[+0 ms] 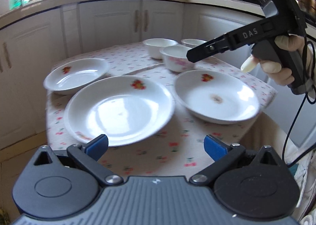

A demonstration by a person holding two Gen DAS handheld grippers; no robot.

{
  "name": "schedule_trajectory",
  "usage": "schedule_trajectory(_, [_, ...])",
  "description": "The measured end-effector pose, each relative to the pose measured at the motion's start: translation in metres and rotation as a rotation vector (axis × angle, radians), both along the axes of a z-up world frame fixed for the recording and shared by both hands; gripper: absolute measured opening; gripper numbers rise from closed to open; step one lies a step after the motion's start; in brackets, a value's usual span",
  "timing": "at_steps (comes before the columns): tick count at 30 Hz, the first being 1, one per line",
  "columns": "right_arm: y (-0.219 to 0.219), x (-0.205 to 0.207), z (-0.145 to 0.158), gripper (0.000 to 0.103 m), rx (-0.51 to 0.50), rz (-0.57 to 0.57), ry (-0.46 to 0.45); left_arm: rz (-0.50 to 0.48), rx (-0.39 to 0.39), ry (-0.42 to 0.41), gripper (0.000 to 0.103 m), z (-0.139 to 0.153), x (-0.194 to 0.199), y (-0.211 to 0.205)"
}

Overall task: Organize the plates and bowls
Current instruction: 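Lift the gripped plate with the right tool toward the large white plate, then carry the plate with the right tool over the large white plate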

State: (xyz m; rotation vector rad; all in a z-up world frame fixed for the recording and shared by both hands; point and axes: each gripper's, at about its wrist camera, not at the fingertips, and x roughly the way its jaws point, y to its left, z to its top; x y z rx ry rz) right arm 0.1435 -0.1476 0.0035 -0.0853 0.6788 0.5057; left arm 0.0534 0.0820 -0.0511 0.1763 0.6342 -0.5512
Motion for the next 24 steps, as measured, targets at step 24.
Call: schedule_trajectory(24, [-0.103, -0.045, -0.055, 0.103, 0.007, -0.184, 0.104, -0.068, 0.066, 0.025, 0.102, -0.046, 0.009, -0.107])
